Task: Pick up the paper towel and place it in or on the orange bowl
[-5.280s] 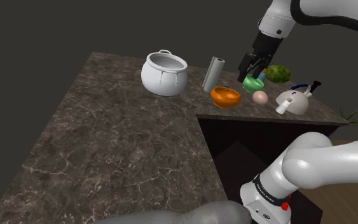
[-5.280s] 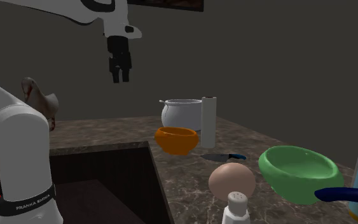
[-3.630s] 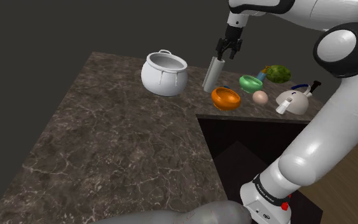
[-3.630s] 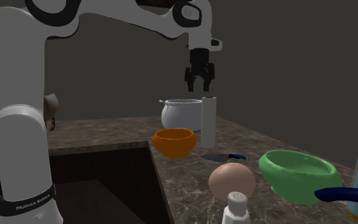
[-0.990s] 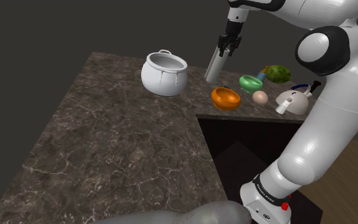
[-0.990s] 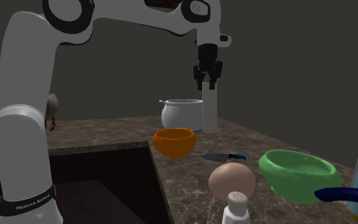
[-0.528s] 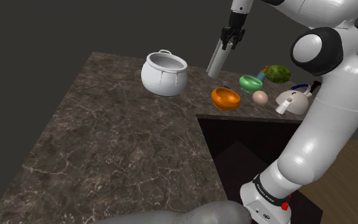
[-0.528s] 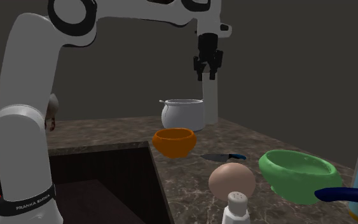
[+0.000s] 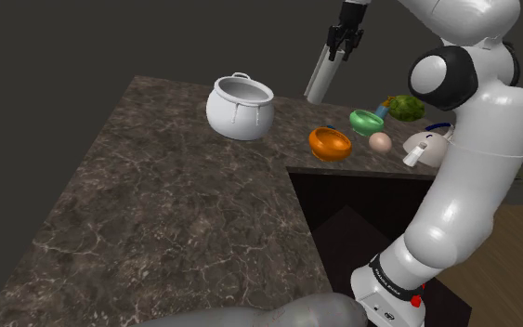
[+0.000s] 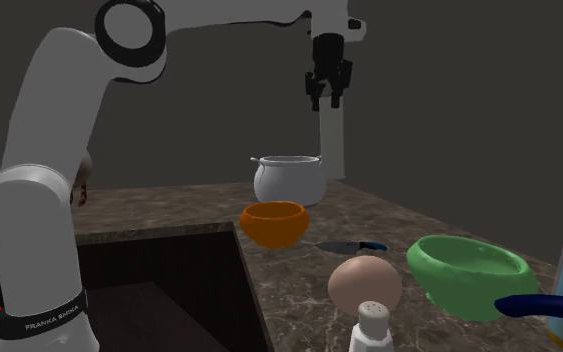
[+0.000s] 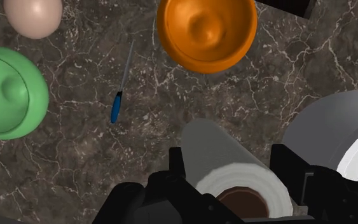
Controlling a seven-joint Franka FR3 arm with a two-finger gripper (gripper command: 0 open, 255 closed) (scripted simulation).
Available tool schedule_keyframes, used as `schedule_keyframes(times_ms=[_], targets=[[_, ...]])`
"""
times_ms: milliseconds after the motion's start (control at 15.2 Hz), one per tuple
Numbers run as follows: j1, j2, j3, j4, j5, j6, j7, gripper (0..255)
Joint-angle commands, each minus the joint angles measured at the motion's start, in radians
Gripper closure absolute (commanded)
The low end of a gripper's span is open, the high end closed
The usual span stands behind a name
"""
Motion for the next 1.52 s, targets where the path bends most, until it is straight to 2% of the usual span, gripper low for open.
schedule_keyframes(times_ms=[0,264,396,594,858,1122,1452], targets=[[-0.007,0.026,0.000,0.071,0.006,-0.046,-0.003,255],[-0.036,0.115,0.000,0.270,0.028,-0.155,-0.013,255],[-0.009,0.004,-0.004,0.132,0.002,-0.128,-0.011,255],[0.018,-0.120,-0.006,0.008,-0.030,-0.126,-0.007,255],[0.040,-0.251,-0.001,-0.090,-0.066,-0.156,0.000,255],[0.054,-0.355,0.008,-0.139,-0.096,-0.209,0.005,255],[0.061,-0.428,0.017,-0.307,-0.108,-0.112,0.027,255]])
